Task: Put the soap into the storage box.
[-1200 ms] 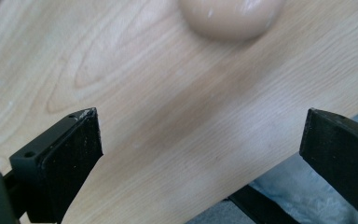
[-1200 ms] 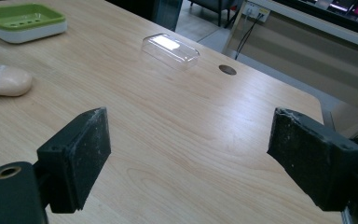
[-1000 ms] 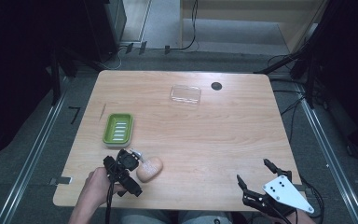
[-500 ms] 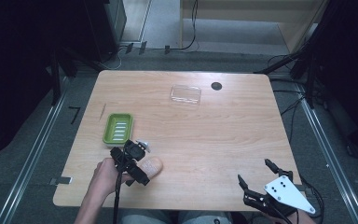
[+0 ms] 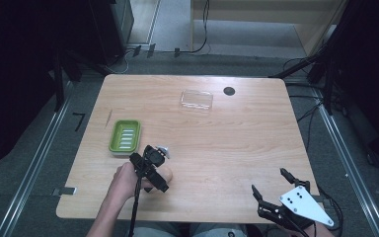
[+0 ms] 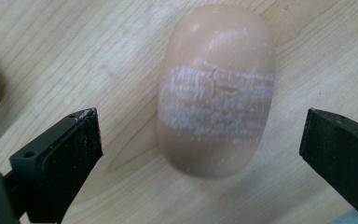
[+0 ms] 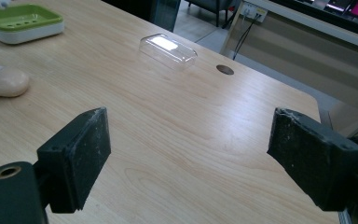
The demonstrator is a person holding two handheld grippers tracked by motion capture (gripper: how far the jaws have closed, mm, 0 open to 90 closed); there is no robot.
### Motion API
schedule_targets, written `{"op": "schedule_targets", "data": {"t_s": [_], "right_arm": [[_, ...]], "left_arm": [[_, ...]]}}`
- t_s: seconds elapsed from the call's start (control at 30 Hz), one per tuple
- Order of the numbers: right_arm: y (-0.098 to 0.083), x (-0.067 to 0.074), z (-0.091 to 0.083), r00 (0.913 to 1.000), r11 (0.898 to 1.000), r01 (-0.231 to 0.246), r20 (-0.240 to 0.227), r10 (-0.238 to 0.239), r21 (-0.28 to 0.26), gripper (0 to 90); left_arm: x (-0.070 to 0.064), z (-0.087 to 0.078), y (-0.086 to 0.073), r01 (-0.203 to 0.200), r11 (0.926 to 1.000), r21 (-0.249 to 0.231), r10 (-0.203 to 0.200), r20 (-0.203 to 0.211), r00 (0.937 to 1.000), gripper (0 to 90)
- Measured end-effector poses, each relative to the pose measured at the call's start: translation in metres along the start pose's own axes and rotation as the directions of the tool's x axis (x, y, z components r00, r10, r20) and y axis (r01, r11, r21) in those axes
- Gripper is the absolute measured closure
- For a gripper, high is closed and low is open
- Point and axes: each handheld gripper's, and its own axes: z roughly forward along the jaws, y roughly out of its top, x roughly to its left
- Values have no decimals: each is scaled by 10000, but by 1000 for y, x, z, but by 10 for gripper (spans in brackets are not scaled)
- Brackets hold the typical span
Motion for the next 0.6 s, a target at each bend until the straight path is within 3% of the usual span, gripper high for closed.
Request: {"op": "schedule_targets", "data": {"t_s": [0.13, 0.4, 0.6], "right_arm": [[0, 0, 0, 10000, 10000, 13, -8, -13, -1, 133], [0, 0, 0, 10000, 10000, -26, 9, 26, -33, 133], [-1, -1, -1, 10000, 10000, -71, 45, 71, -9, 133]], "left_arm": [[-2, 4, 4, -175, 9998, 70, 175, 47, 9998, 0], [-1, 14, 10, -158, 9998, 122, 156, 135, 9998, 0], [-3, 14, 10, -237, 9997, 96, 236, 97, 9997, 130]]}}
